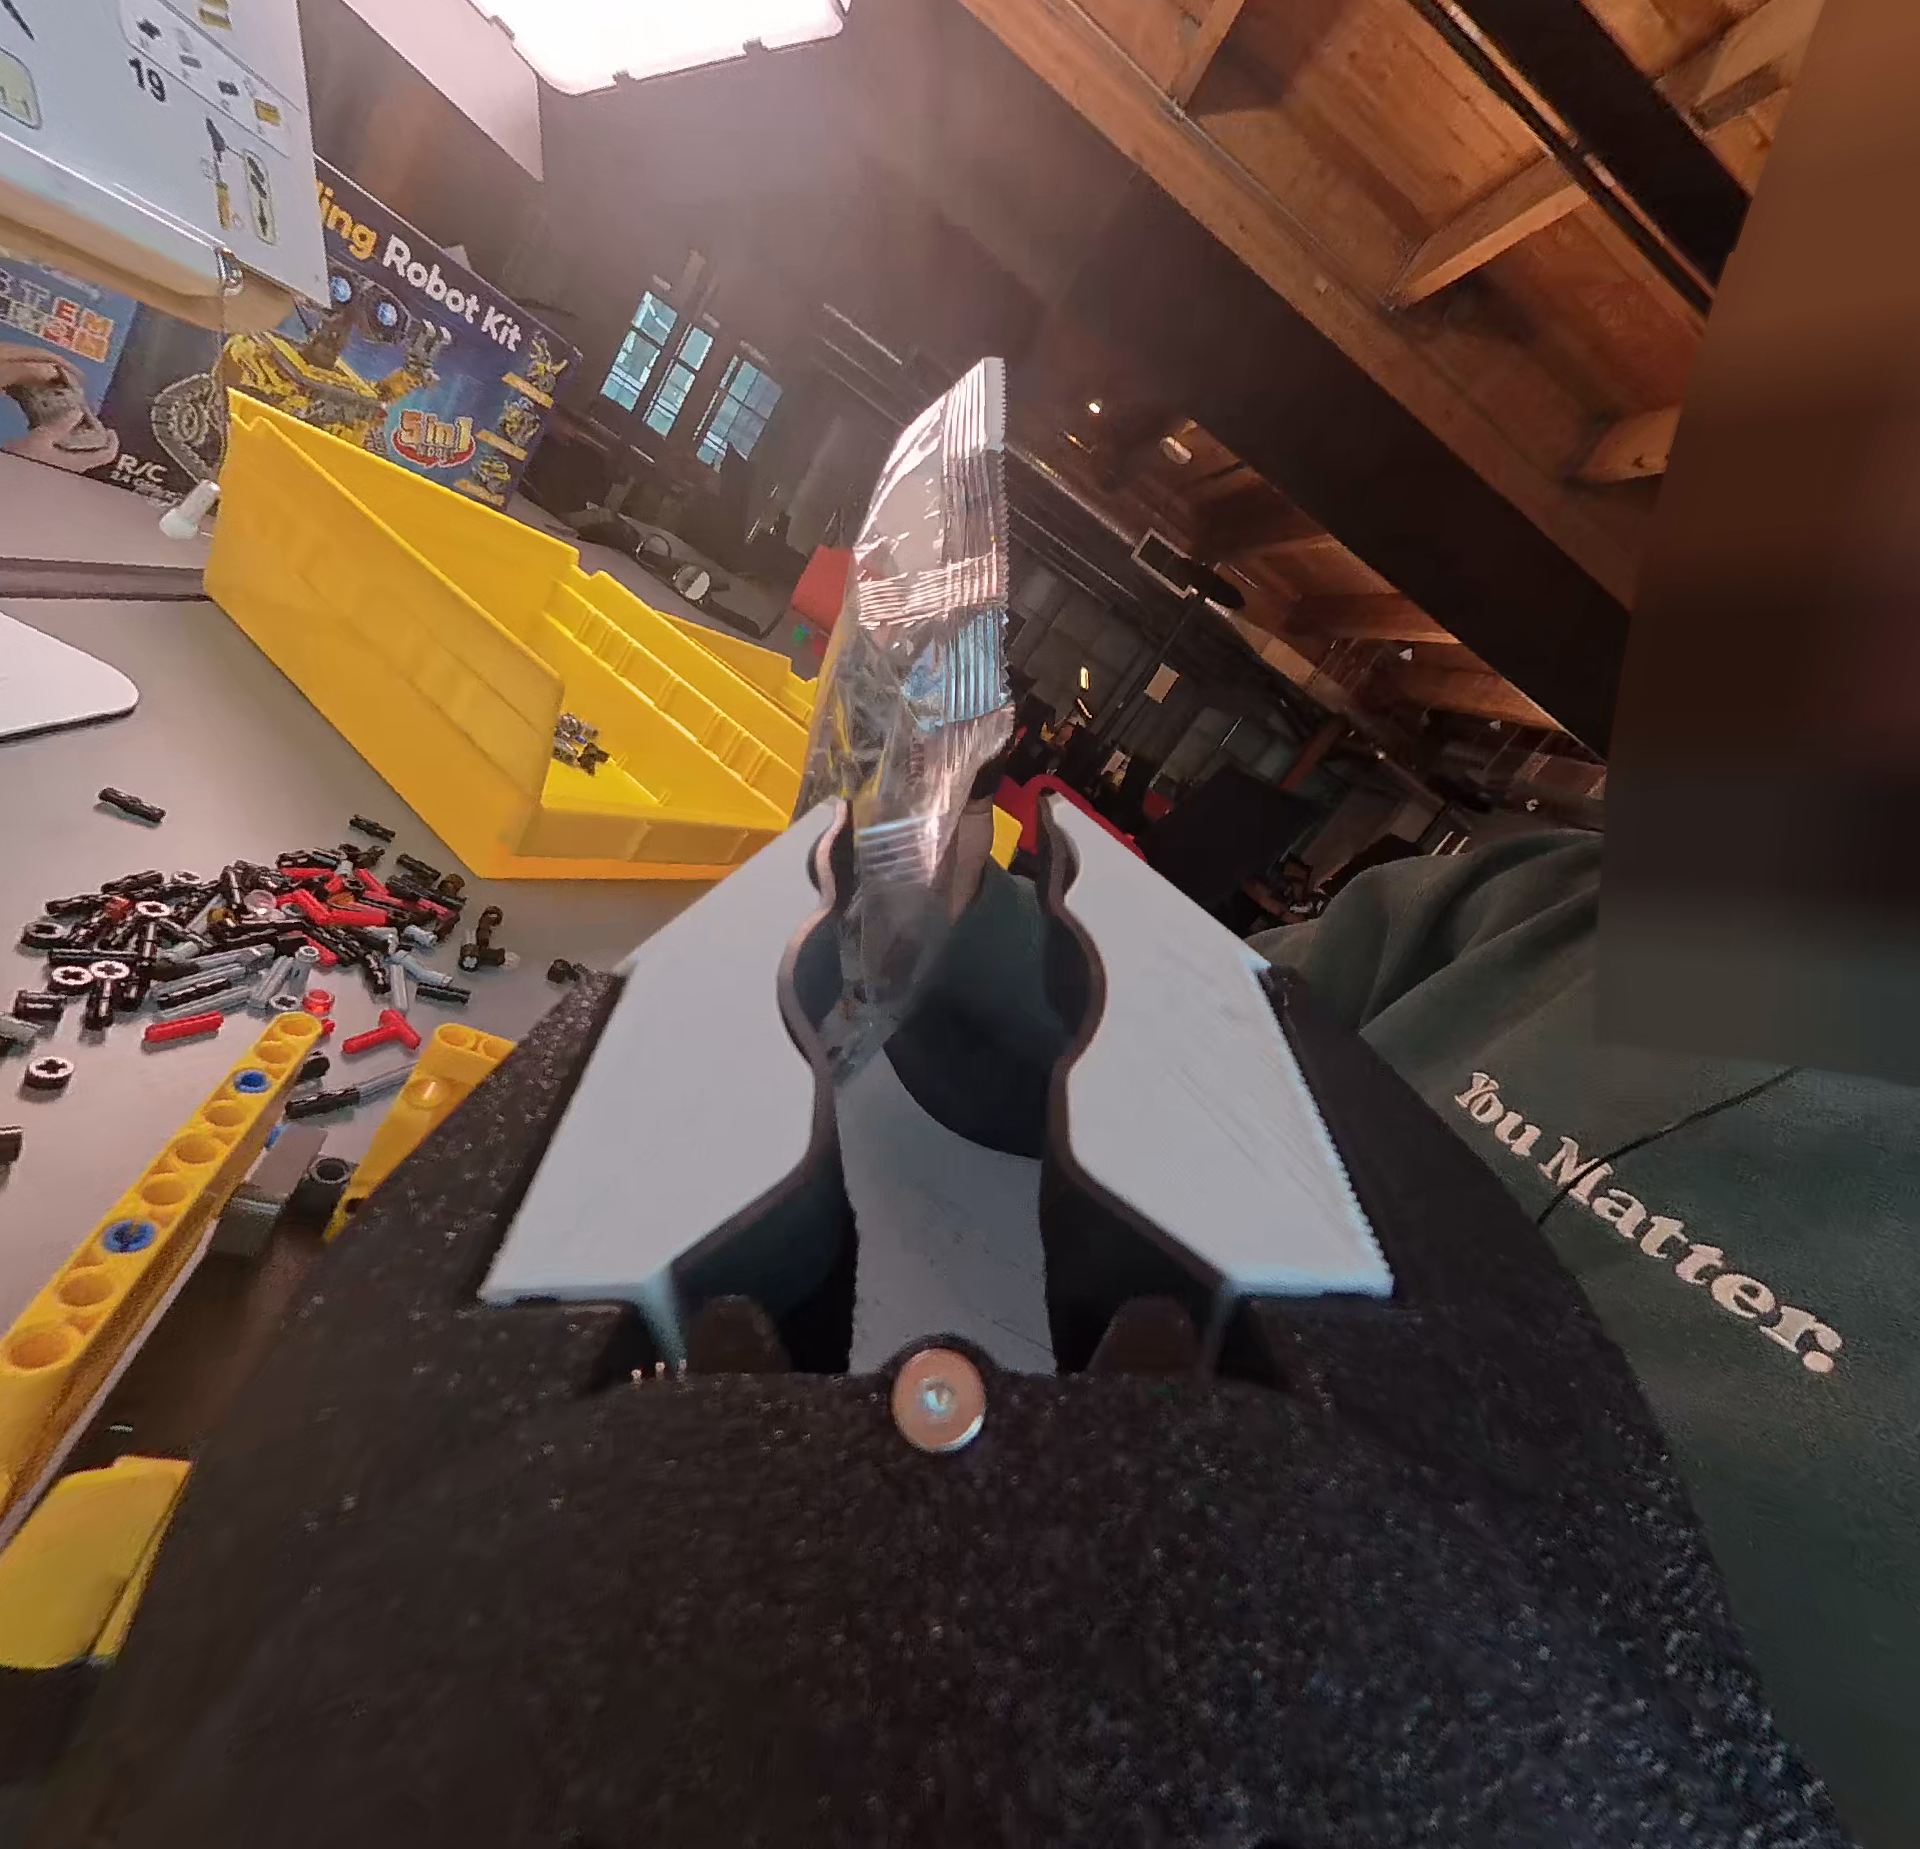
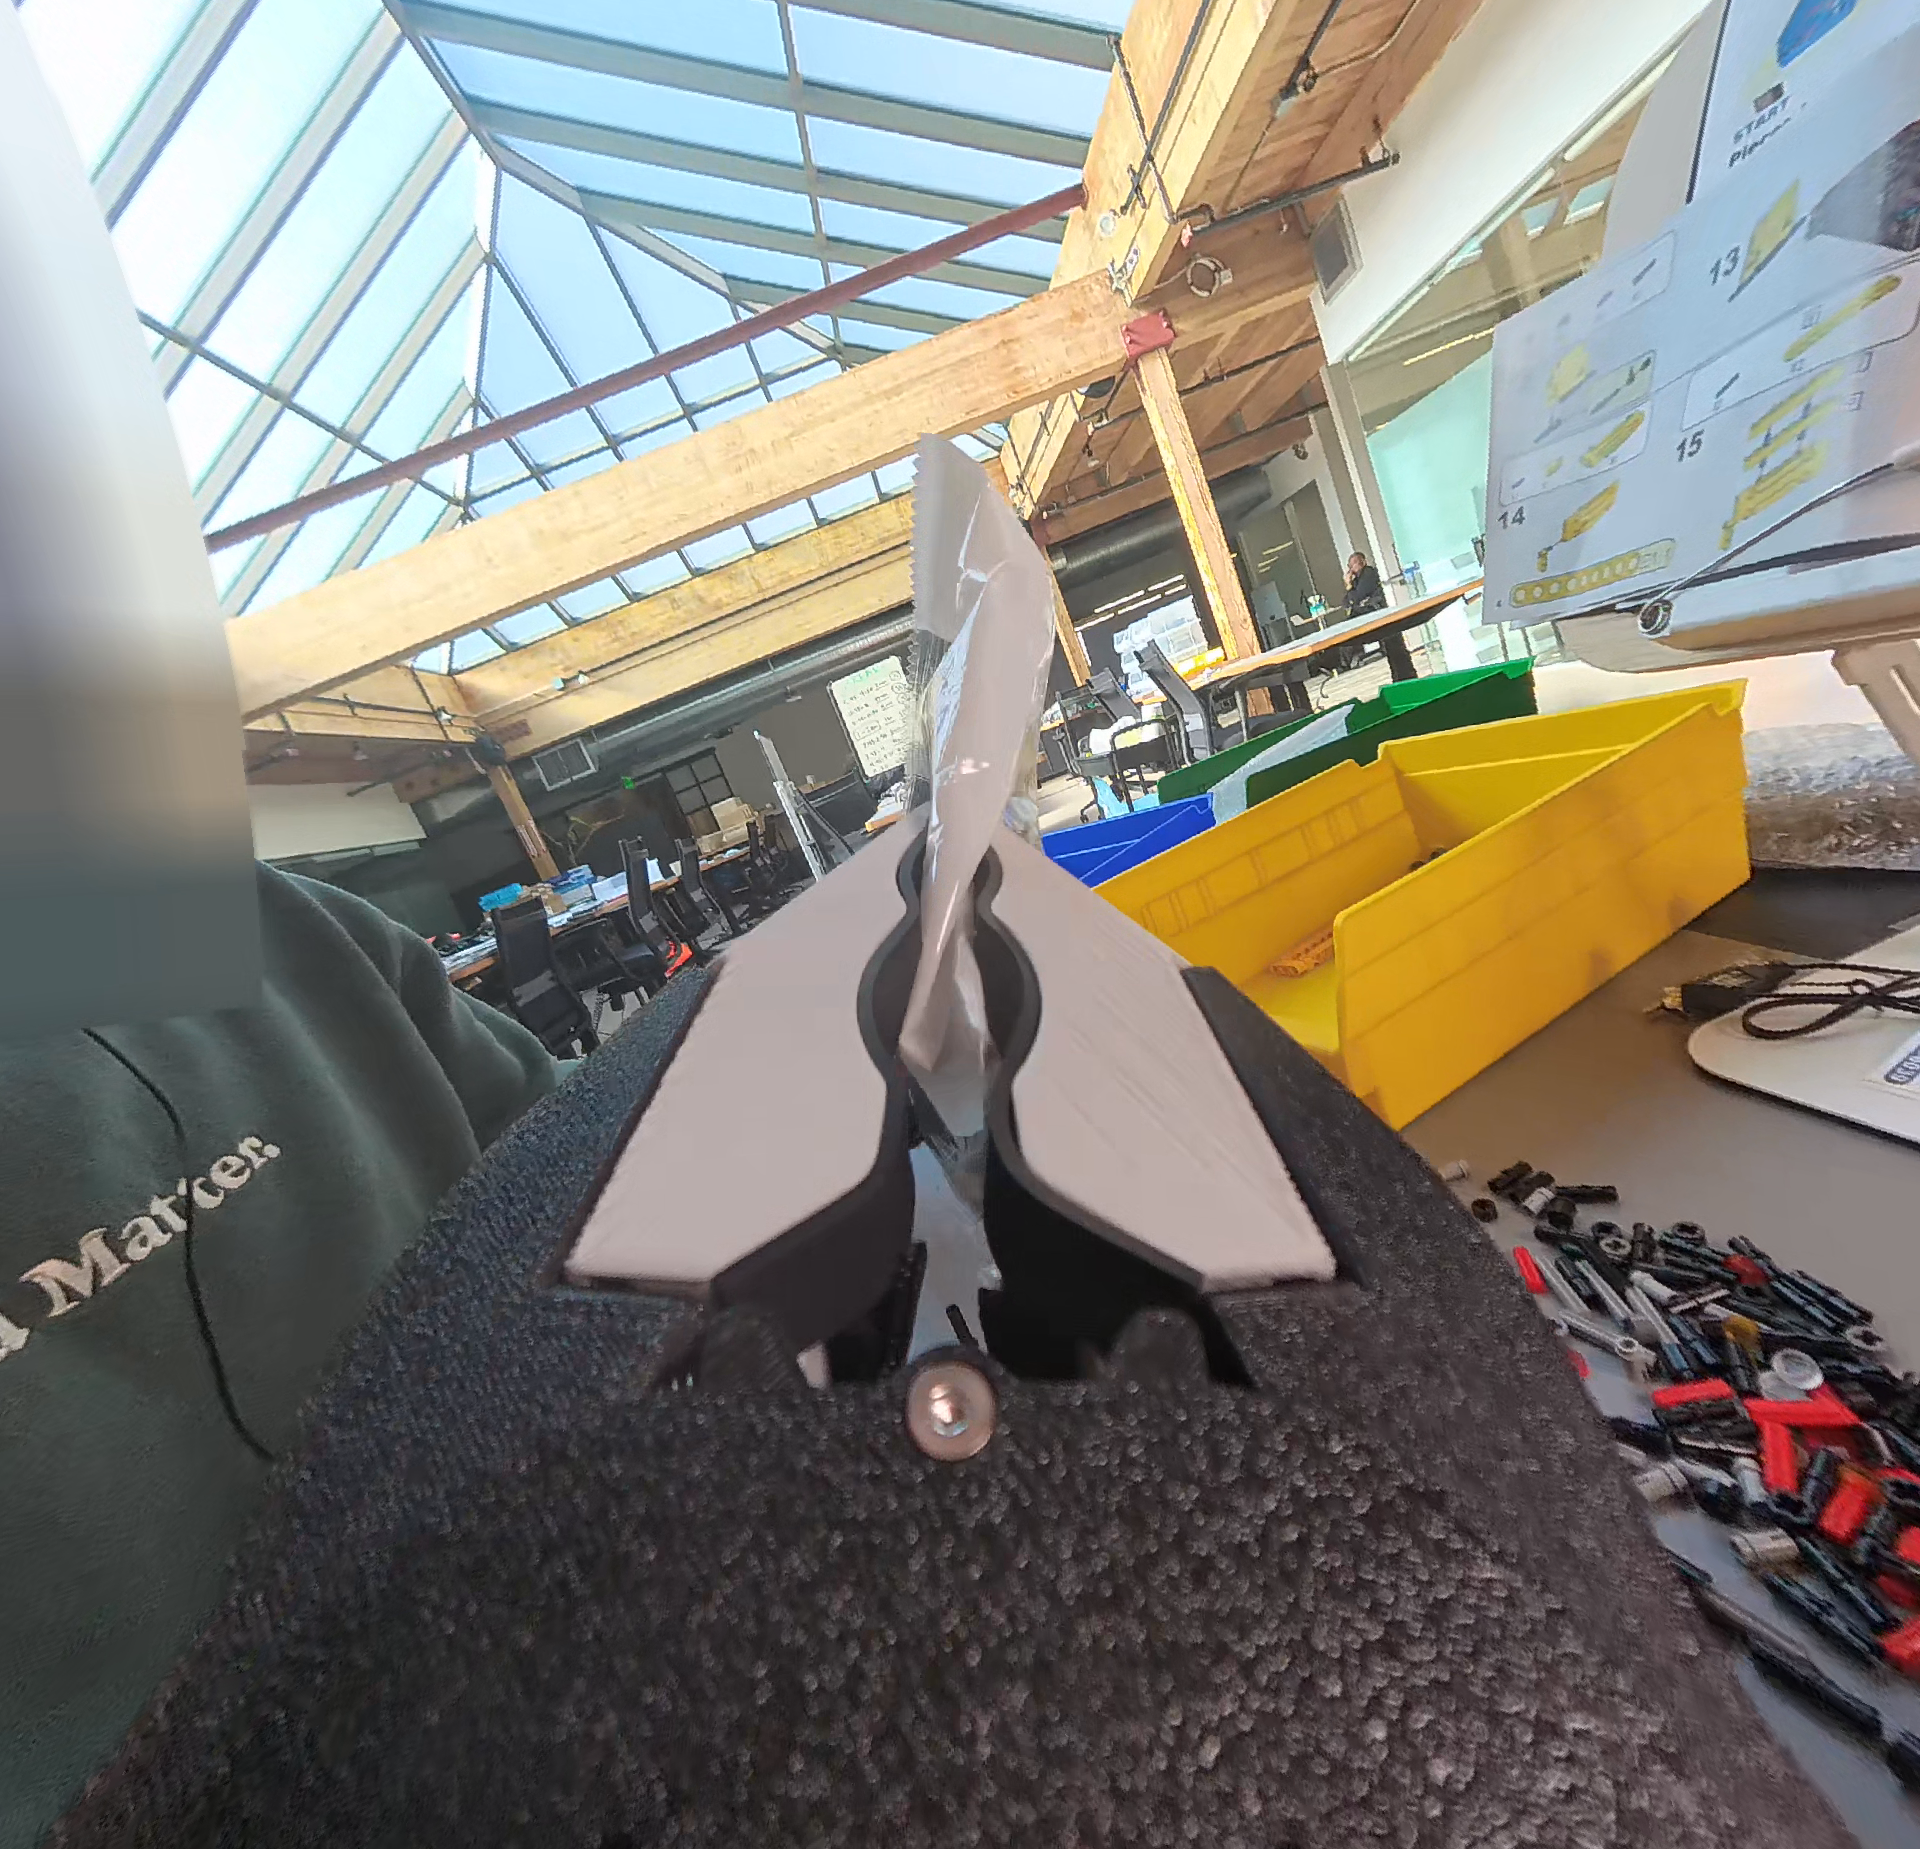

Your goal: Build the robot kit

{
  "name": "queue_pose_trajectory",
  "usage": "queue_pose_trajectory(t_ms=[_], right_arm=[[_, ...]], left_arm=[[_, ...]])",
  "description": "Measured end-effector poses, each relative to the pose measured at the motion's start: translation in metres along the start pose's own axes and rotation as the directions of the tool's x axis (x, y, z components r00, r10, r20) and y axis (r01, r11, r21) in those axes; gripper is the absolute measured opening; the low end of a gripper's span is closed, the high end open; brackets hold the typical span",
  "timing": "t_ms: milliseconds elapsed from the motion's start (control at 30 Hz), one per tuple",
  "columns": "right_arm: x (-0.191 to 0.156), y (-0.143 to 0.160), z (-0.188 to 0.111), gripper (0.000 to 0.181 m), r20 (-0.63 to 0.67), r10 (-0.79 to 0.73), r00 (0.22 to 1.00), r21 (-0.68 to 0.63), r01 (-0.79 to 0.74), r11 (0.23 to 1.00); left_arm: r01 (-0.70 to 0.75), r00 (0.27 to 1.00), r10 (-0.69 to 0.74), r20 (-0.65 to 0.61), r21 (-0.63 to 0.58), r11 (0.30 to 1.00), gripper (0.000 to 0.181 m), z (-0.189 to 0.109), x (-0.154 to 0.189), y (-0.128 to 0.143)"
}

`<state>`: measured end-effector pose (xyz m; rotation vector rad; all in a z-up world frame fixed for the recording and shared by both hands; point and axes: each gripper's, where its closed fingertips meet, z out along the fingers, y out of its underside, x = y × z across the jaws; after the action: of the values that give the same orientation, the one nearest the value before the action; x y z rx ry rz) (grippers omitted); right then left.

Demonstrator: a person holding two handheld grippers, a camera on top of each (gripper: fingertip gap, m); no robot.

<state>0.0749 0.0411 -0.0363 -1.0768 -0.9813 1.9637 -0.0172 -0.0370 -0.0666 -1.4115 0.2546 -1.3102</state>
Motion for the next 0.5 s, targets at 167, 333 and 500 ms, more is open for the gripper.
queue_pose_trajectory(t_ms=[167,333,500], right_arm=[[-0.013,-0.012,-0.002,0.0,0.065,0.007,0.998,0.06,-0.011,0.998],[-0.023,-0.012,0.001,0.0,0.12,0.028,0.992,0.075,-0.037,0.996],[-0.013,-0.009,0.001,0.0,0.078,0.033,0.996,0.075,-0.039,0.996]], left_arm=[[-0.059,0.998,0.061,0.026,-0.057,0.997,0.062,0.009,-0.002,0.013],[-0.204,0.976,0.213,0.039,-0.166,0.965,0.037,0.026,0.006,0.037],[-0.325,0.932,0.351,0.089,-0.221,0.92,0.022,0.026,0.01,0.035]])
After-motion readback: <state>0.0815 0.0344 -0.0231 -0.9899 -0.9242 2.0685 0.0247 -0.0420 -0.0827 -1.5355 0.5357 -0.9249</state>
